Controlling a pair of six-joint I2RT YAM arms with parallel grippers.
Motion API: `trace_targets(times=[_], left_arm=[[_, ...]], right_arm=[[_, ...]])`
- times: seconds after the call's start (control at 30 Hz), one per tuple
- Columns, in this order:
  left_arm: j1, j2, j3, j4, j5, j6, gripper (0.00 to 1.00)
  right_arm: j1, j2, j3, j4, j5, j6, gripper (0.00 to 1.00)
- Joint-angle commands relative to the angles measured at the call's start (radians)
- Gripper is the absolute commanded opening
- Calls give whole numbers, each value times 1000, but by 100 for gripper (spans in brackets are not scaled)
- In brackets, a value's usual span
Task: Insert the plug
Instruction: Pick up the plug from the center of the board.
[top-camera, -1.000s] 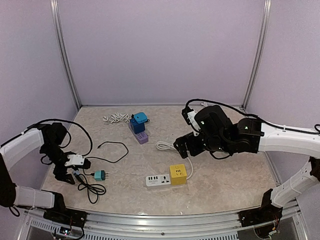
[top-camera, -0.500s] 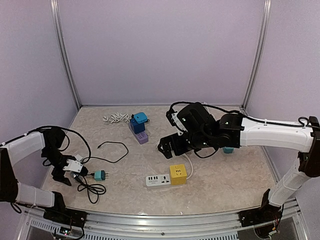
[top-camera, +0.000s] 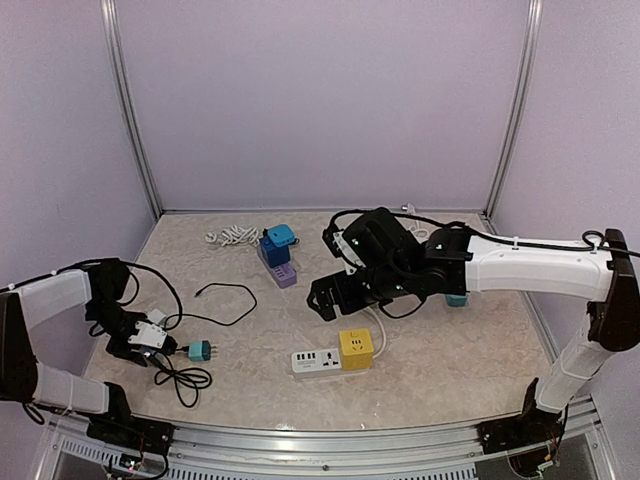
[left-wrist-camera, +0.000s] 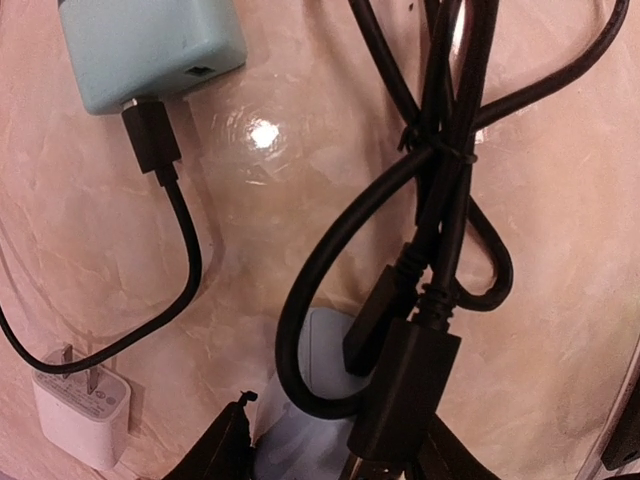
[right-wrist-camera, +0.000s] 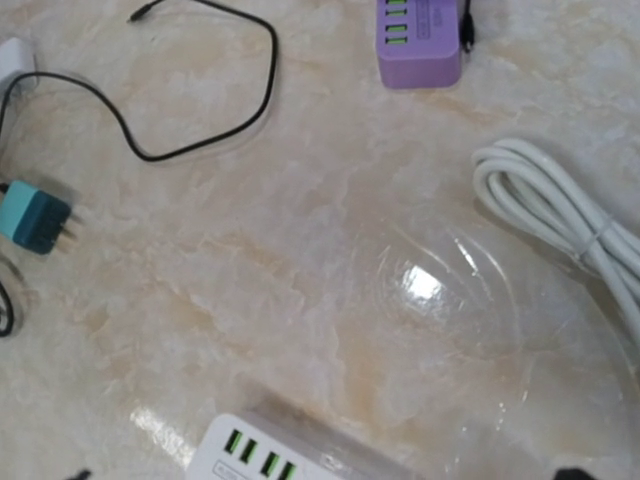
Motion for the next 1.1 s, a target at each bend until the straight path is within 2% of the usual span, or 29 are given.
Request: trace_targets(times=[0.0, 0.07, 0.1, 0.2, 0.3, 0.43, 0.7, 0.8, 0.9, 1.07], left_arm=[[6, 11, -27, 47, 0, 1, 46], [5, 13, -25, 46, 4, -3, 37], [5, 14, -23, 41, 5, -7, 30], [3, 5, -5, 4, 21, -38, 0], [4, -10, 52, -61, 79, -108, 0], [6, -34, 174, -179, 264, -232, 0], [-7, -66, 458, -452, 821, -350, 0], [-49, -59, 564, -459, 932, -474, 0], [-126, -58, 631, -403, 983, -606, 0], [-250, -49, 687, -261, 1050, -840, 0]], right_arm=[[3, 12, 28, -16, -16, 3, 100], [4, 12, 27, -15, -15, 4, 100], [4, 11, 27, -16, -15, 4, 100], [5, 3, 23, -11, -15, 5, 100], [4, -20, 12, 11, -11, -1, 100], [5, -60, -8, 71, -14, -37, 100], [4, -115, 75, 163, -87, -203, 100], [4, -125, 111, 228, -169, -286, 100], [7, -112, 152, 307, -288, -371, 100], [36, 0, 276, 354, -327, -440, 100]])
